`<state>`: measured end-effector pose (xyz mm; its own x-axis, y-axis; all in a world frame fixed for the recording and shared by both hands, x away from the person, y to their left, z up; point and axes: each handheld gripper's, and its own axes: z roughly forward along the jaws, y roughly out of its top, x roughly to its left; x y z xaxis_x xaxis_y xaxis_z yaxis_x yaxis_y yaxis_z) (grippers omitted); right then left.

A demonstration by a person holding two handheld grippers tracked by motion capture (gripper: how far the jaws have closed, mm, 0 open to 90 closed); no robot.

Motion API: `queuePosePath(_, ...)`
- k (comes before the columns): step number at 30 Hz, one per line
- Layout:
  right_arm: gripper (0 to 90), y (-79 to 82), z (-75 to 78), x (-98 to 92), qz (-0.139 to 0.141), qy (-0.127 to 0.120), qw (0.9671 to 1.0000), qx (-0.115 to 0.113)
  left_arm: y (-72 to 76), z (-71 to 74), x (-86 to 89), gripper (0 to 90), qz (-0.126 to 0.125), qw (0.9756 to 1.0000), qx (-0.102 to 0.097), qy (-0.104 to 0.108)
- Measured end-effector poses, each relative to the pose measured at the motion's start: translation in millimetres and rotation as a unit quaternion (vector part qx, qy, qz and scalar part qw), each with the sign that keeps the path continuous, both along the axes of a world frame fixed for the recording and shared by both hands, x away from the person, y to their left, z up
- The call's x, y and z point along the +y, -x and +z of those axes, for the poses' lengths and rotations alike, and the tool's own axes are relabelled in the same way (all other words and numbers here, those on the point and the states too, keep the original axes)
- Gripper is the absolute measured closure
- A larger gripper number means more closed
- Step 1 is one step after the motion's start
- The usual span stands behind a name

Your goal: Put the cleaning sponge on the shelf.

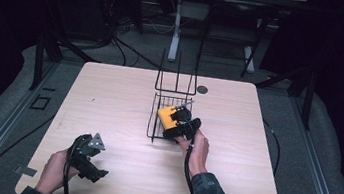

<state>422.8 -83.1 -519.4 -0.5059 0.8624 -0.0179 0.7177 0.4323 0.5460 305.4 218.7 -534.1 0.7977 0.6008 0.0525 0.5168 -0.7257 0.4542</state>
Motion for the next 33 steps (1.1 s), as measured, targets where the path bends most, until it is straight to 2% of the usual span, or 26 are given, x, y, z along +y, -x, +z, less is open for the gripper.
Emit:
queuePosePath(6, 12.6, 5.7, 7.3, -3.7, 0.003, -0.009, 0.9998, -0.018, 0.1, 0.1, 0.5, 0.3, 0.000, 1.0000, -0.001, 0.000)
queuePosePath(8, 12.4, 6.8, 8.9, -4.6, 0.005, -0.008, 0.9998, -0.017, 0.2, 0.1, 0.3, 0.3, 0.000, 1.0000, 0.000, 0.000)
queuePosePath(14, 9.6, 18.5, 19.0, -12.0, 0.016, -0.016, 0.9993, -0.031, 0.4, 0.3, -0.1, 0.3, 0.000, 1.0000, 0.001, 0.000)
queuePosePath(20, 7.5, 27.0, 25.1, -18.4, 0.023, -0.018, 0.9991, -0.031, 0.3, 0.0, -0.5, 0.3, 0.000, 1.0000, 0.000, -0.002)
queuePosePath(33, 2.8, 47.8, 42.2, -37.0, 0.039, -0.004, 0.9987, -0.033, 0.0, 0.0, 0.0, 0.3, 0.000, 1.0000, 0.000, 0.000)
